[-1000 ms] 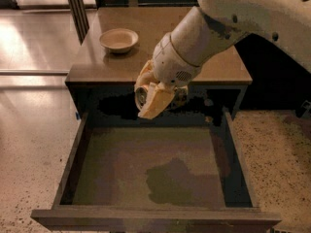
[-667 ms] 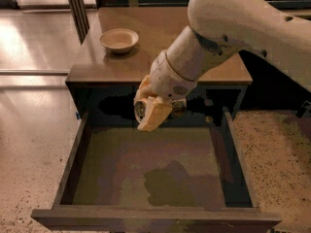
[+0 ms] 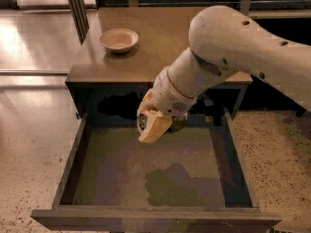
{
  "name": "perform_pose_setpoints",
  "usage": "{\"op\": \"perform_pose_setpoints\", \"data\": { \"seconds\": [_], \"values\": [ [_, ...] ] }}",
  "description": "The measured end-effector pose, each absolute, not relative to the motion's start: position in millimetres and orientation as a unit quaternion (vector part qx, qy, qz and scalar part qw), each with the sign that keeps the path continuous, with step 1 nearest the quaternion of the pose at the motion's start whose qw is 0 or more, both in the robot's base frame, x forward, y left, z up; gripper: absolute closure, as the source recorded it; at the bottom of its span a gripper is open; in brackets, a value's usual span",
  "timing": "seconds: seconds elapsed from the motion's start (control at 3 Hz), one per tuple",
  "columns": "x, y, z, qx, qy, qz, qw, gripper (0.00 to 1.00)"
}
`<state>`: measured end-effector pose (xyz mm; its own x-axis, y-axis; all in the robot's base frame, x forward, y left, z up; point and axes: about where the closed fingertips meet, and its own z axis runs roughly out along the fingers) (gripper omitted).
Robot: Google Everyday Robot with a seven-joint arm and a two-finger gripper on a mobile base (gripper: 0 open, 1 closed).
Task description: Place orange can into top drawer
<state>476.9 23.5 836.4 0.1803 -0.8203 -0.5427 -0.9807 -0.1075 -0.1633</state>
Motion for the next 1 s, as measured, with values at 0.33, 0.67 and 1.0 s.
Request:
{"op": "perform_pose_setpoints", "data": {
  "seconds": [0.33, 0.67, 1.0],
  "values": [
    [475, 23, 789, -0.703, 0.65, 0.16, 0.24, 1.0],
    [481, 25, 751, -0.685, 0.67, 0.162, 0.236, 1.0],
    [480, 26, 748, -0.685, 0.67, 0.163, 0.236, 1.0]
  ]
}}
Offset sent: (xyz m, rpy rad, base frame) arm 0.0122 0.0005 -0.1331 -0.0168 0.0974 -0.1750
